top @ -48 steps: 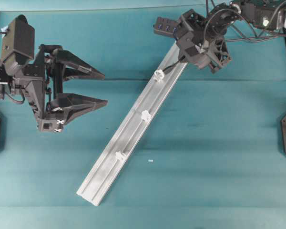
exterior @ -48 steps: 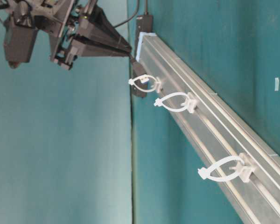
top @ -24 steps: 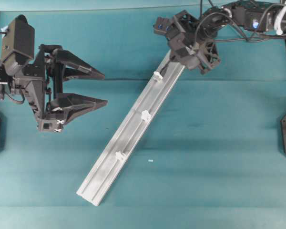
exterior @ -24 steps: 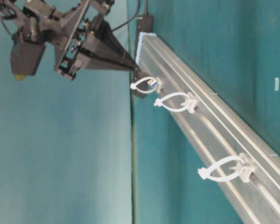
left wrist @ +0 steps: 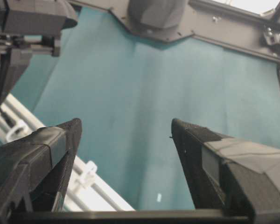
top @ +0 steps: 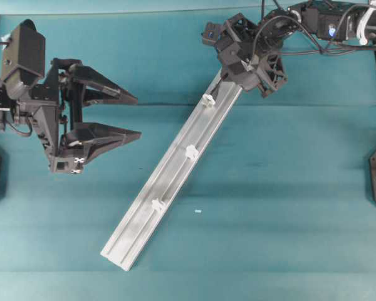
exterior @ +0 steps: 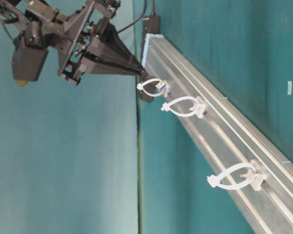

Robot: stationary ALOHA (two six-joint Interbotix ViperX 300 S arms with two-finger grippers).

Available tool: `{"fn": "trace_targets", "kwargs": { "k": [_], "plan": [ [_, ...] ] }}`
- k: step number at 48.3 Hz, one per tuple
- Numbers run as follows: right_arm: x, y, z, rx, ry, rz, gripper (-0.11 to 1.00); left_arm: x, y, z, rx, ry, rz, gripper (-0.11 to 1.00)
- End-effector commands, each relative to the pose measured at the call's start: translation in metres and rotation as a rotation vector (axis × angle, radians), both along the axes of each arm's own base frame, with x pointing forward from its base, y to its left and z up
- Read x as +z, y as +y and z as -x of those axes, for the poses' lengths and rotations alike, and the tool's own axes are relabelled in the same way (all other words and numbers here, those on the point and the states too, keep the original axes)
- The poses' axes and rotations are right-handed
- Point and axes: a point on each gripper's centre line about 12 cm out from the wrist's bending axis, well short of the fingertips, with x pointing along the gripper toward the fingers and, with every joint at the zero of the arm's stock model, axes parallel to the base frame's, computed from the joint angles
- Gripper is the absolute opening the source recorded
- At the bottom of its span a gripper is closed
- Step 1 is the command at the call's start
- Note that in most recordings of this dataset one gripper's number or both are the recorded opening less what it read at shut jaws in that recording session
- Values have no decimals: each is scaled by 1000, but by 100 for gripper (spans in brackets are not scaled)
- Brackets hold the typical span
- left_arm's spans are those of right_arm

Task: Pass the USB cable through three rings with both arms.
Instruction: 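Thread the plug through the first white ring with the right gripper, then move the left gripper to the plug beyond the first ring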

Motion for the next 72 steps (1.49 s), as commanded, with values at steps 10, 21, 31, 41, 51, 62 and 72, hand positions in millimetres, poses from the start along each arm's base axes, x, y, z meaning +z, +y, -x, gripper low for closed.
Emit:
{"fn": "trace_targets", "kwargs": {
  "k": [10, 21, 31, 41, 51, 62, 72],
  "plan": [
    [12, 19, -12, 60, -14, -12, 12, 11, -1, 4, -4, -36, -7, 85],
    [14, 9, -14, 32, -31, 3, 10, 9, -1, 4, -5, -32, -10, 85],
    [14, 8, -11, 25, -23, -12, 10, 8, -1, 5, -5, -29, -9, 85],
    [12, 25, -17, 78, -7, -32, 10, 7, -1, 5, -5, -26, -9, 85],
    [9, 36, -22, 110, -1, -33, 10, 6, -1, 6, -4, -24, -8, 85],
    [3, 24, -19, 65, -6, -20, 10, -1, 1, 0, 2, -1, -5, 85],
    [-2, 14, -15, 35, 0, -30, 10, -30, 22, -15, 67, 91, 15, 85]
  ]
}}
